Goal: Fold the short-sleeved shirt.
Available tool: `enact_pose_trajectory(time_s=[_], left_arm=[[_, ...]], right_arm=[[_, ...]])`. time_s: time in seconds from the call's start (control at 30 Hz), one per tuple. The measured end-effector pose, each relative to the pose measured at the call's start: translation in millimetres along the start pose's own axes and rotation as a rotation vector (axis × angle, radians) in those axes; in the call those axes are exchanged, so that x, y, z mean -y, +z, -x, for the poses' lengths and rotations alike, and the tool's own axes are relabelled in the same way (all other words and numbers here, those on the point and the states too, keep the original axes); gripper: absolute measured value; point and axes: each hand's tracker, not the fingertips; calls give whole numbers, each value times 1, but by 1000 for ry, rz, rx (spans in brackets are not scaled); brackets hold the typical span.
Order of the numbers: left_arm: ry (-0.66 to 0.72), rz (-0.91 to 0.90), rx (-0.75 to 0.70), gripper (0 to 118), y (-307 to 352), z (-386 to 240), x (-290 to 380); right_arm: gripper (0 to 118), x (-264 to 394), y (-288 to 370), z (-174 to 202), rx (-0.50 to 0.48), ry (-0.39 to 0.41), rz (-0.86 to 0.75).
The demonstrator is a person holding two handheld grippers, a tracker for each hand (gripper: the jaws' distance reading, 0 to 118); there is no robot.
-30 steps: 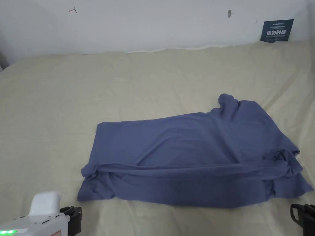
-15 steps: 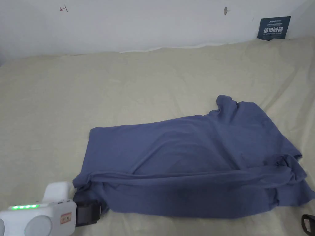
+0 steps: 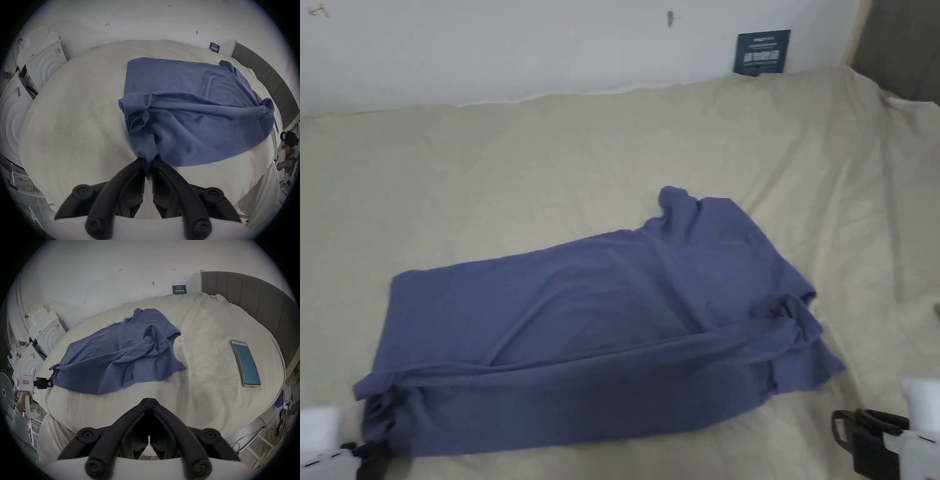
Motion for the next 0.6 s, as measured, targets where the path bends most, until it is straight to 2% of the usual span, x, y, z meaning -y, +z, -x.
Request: enact_pose_trajectory(time_s=[0.07,0.1,0.13,0.17,0.2,0.23,0.33,0.43,0.53,0.57,0.6], left_arm=[[3,-5,-4,9,9,-3,-2],[11,-3,-3,9,9,-3,-1],[31,-13,-7,9,9,-3,-1],[41,-1,6,9,7,-2,-1],[35,-7,-1,9,7,-2,0],[44,-11,-2,9,7,-2,0],[56,-9,11,9,11,-1,-2],[103,-18,40,9,12,4,0],[140,-25,55,9,12,9,1],[149,-39,45,9,12,8,2],[151,-35,50,9,6,10,2]], right_arm=[[0,-9,-4,-9,13,2,-7],[8,-14,-7,-14,22,15,-29],[28,-21,-12,-19,45,32,-36],[61,-27,-17,-23,56,54,-30],[99,-33,-27,-28,63,92,-6],[112,-38,-36,-32,87,109,19],[112,-49,-63,-41,151,125,24],[111,-58,-88,-49,151,39,63],[107,-59,-105,-51,39,-7,115],[99,-58,-110,-49,9,-9,113],[87,-57,-111,-41,76,23,109]])
